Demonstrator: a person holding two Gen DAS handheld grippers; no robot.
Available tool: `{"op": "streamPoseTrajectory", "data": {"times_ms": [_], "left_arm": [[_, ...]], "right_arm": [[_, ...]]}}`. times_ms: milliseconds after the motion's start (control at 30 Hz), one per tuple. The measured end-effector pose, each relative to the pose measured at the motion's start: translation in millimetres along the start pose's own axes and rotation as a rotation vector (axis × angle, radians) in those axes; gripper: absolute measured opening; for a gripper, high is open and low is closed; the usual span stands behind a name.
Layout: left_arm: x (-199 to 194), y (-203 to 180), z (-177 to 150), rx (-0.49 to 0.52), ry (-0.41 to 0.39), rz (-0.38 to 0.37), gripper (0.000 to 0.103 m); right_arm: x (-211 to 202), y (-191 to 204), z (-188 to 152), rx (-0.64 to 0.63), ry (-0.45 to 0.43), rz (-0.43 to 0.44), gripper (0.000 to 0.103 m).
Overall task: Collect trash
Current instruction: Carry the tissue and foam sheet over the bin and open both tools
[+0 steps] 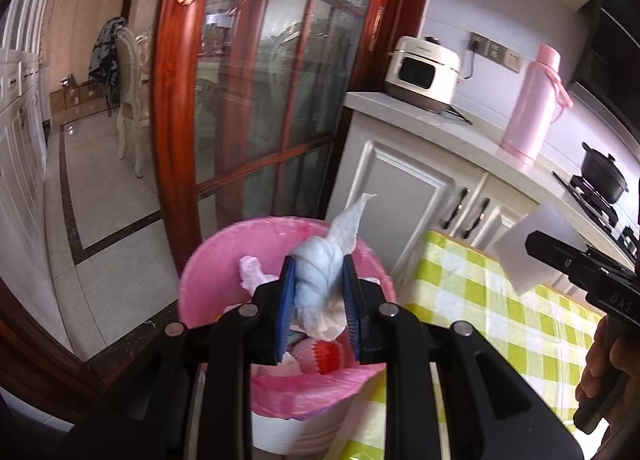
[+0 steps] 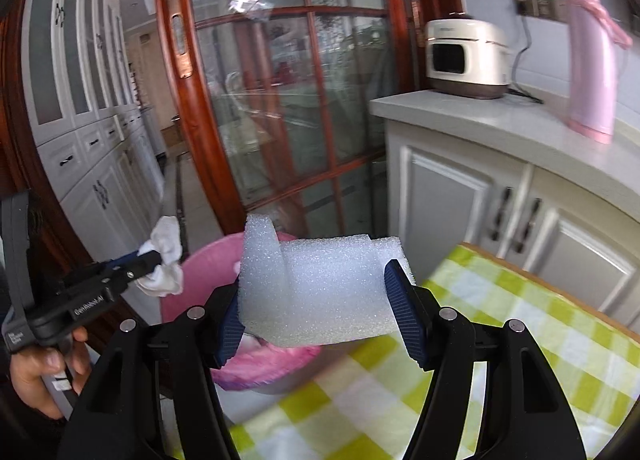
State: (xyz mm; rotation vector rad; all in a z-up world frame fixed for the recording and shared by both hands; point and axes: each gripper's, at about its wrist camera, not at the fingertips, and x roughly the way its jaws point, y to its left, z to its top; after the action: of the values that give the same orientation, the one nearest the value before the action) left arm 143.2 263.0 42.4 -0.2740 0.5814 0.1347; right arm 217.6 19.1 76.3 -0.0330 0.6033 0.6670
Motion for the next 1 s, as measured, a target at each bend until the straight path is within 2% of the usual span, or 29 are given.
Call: {"op": "streamPoseTrajectory", "data": {"times_ms": [333,633,933,967,1000], "left_arm": [[8.4,33.8,4.2,-0.040,0.019,0.060,0.023],[19.6,53.2,6.3,-0.060,0.032,0.108,0.024],[28.5,60.4,10.4,-0.078,0.040,0.134,0.025],[29.2,60.8,9.4,-0.081,0.041,0.136,0.028],[30.1,61.9,9.0,-0.085,0.042,0.137,0.033]], "right_arm": [[54.2,46.3,17.1,-0.058,0.038,0.073,0.062],[93.5,61.0,23.0,-0.071,0.082,0.114,0.062],[114.4,63.6,24.1,-0.073,0.101,0.128,0.063],[115.9,63.8,24.3,-0.075,0.101,0.128,0.065],[117.5,63.8,24.7,-0.077,0.099,0.124,0.071]]}}
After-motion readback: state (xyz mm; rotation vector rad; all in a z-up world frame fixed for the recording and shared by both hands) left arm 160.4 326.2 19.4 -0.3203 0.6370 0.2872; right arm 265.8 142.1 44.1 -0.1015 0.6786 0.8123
